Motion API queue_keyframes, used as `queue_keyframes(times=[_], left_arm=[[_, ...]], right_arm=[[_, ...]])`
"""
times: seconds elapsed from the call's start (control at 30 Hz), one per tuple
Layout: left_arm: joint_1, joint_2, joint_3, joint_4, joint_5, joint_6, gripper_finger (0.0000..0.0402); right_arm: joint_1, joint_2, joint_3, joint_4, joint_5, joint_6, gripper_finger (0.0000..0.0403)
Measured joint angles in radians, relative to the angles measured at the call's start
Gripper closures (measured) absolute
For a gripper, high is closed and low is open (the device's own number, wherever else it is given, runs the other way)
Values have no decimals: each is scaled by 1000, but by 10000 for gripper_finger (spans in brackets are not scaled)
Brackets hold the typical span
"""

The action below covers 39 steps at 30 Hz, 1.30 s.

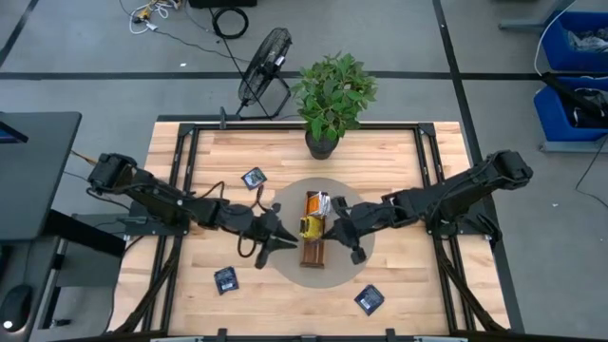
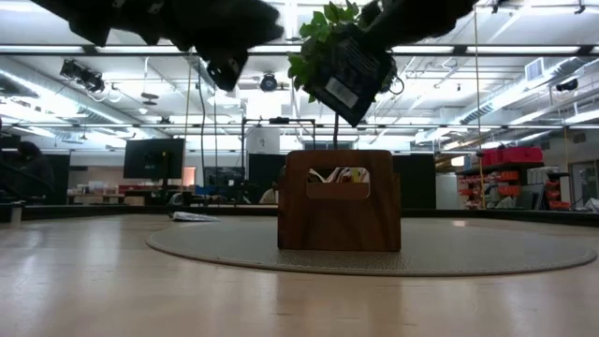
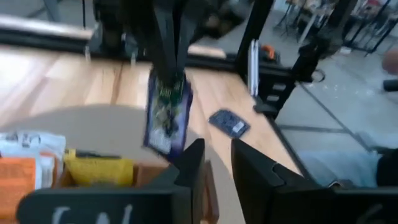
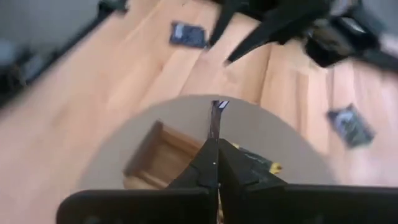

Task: Pick & Place Tea
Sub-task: Put the purple tea bag into the bottom compartment of the bottom section wooden organizer

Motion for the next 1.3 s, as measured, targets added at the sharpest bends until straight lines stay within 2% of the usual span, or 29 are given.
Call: queue_keyframes(times=[0.23, 0.33, 0.7, 0.9, 1.3], left_arm=[[-3, -63, -103, 159, -31, 44, 311], [1, -92, -148, 223, -61, 45, 314], [-1, -140, -276, 515, -63, 51, 314], [-15, -140, -277, 527, -63, 51, 314], [-30, -139, -277, 527, -62, 52, 314]], right_arm=[[26, 0, 0, -37, 48, -440, 402], [34, 4, 0, -31, 31, -558, 402], [41, 43, 0, -5, -71, -755, 403], [31, 103, 31, -39, -132, -846, 403], [-14, 175, 36, -109, -115, -1054, 403]])
